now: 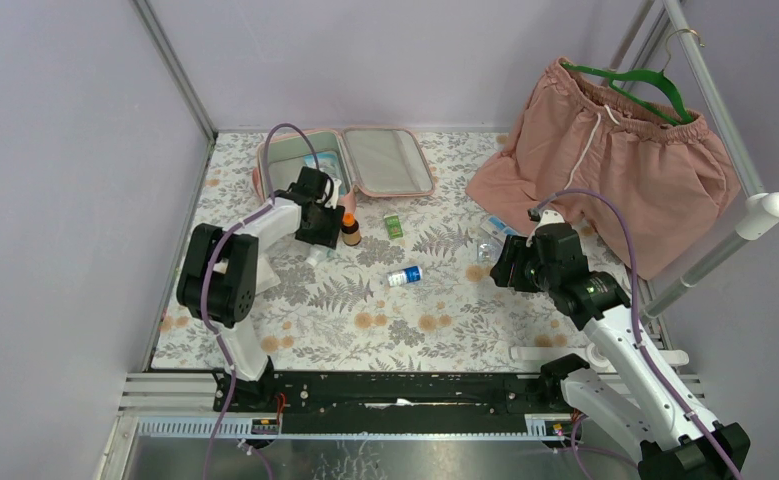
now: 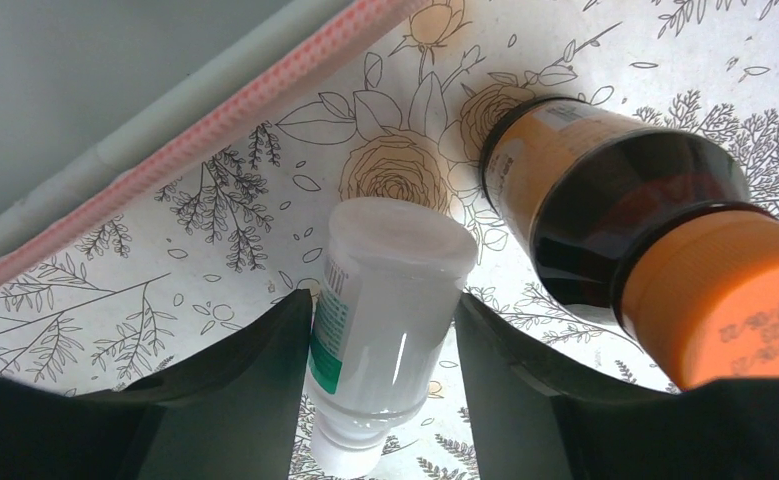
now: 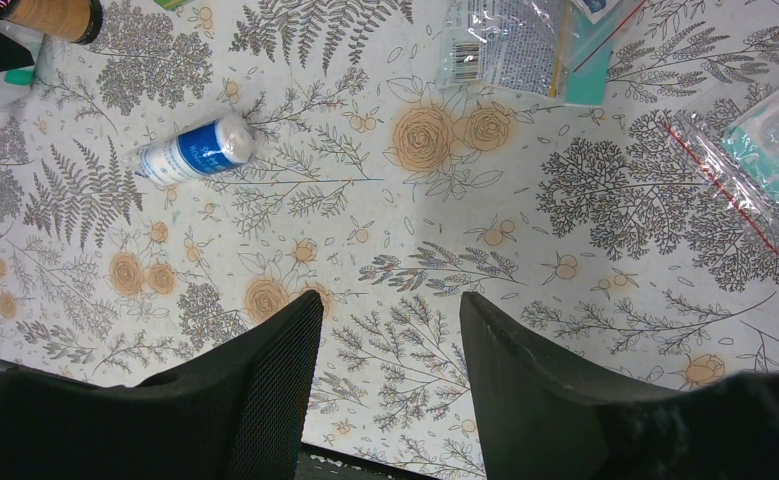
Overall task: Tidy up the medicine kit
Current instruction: Pick up the pill bottle at the center of the board, then place the pill bottle in the medicine box.
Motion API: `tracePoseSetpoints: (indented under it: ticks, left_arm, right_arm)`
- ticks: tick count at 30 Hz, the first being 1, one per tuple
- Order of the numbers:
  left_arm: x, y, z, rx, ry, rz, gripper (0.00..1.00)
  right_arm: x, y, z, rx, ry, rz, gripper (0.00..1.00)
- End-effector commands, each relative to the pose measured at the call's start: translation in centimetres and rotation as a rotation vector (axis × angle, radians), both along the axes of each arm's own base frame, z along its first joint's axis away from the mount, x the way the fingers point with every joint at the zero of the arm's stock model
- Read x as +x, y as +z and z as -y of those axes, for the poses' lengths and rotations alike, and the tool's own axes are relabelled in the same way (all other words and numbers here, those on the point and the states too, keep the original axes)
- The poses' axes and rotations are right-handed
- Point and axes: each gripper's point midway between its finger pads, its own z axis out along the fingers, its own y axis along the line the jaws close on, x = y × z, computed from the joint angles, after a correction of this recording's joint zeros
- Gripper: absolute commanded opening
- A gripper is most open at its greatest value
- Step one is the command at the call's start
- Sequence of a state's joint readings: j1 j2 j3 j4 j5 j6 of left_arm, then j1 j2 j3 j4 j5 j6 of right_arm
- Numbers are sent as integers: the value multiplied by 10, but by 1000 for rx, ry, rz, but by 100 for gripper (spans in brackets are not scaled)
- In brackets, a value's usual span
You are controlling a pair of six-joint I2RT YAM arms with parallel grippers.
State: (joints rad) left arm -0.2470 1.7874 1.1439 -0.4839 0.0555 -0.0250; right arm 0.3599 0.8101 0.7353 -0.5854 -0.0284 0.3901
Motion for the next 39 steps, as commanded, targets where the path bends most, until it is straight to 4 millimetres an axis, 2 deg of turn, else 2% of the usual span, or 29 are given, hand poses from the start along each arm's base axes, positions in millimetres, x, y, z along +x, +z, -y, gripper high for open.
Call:
tracePoseSetpoints:
  ticks: [1,11,14,19,22,26,30,32,35,39]
  left_arm:
    - [0,-3,-1,22,9,-16,59]
    - [-3,11,2,27,44,-3,50]
    - [-8,28,2,5,75,18,48]
    - [-24,57,-10,10,143,78,47]
    - [-20,88,-16,7,184,151,50]
    - [5,135,-17,-62,238,246,50]
    - [46,178,-23,-145,303,325,50]
    - [66,188,-29,-152,334,348,50]
    - [94,190,-41,-147,375,362,50]
    - [125,176,-59,-104,398,364,50]
  right_arm:
    - [0,7,-3,11,25,27,61]
    - [1,6,-3,10,20,28,61]
    - [1,6,-3,9,18,27,61]
    - [1,5,-3,10,19,25,61]
    - [1,5,-3,12,19,25,61]
    - [1,6,-4,15,21,26,61]
    - [0,6,-4,16,21,27,61]
    - [0,7,-4,16,19,28,61]
    - [0,6,-3,15,17,27,61]
    - [1,4,-3,12,18,20,61]
